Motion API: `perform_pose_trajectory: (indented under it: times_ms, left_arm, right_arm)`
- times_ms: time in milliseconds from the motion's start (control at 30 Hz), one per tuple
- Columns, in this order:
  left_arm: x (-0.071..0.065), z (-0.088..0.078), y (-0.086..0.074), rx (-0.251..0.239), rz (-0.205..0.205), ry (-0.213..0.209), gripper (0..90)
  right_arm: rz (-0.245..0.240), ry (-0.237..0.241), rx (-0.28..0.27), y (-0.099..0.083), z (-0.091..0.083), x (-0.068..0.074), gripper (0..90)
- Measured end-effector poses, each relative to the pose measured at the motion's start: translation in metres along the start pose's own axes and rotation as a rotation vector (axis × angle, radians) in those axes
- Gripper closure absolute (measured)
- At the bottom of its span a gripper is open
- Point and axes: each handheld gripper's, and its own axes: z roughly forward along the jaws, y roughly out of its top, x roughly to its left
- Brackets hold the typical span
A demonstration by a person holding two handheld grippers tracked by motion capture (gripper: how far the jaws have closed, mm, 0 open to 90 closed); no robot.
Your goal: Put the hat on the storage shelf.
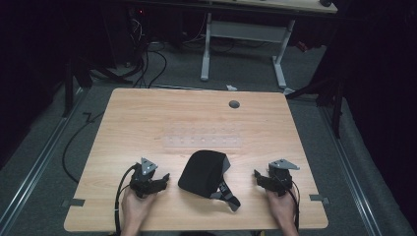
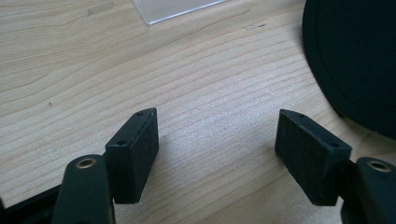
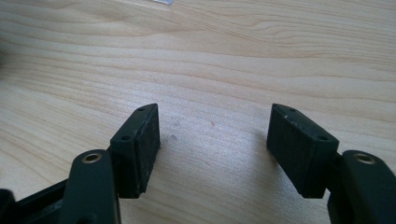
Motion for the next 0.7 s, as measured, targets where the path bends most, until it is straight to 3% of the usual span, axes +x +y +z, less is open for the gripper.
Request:
perform_pose_trajectory:
  times_ms: [700]
  left_arm:
    - [-0.0002,-0.0001,-0.0001,0.004,0.002,-0.002,29.7]
  right_arm:
    - [-0.014,0.010,0.010,0.0009,-0.0002,-0.0011,34.6]
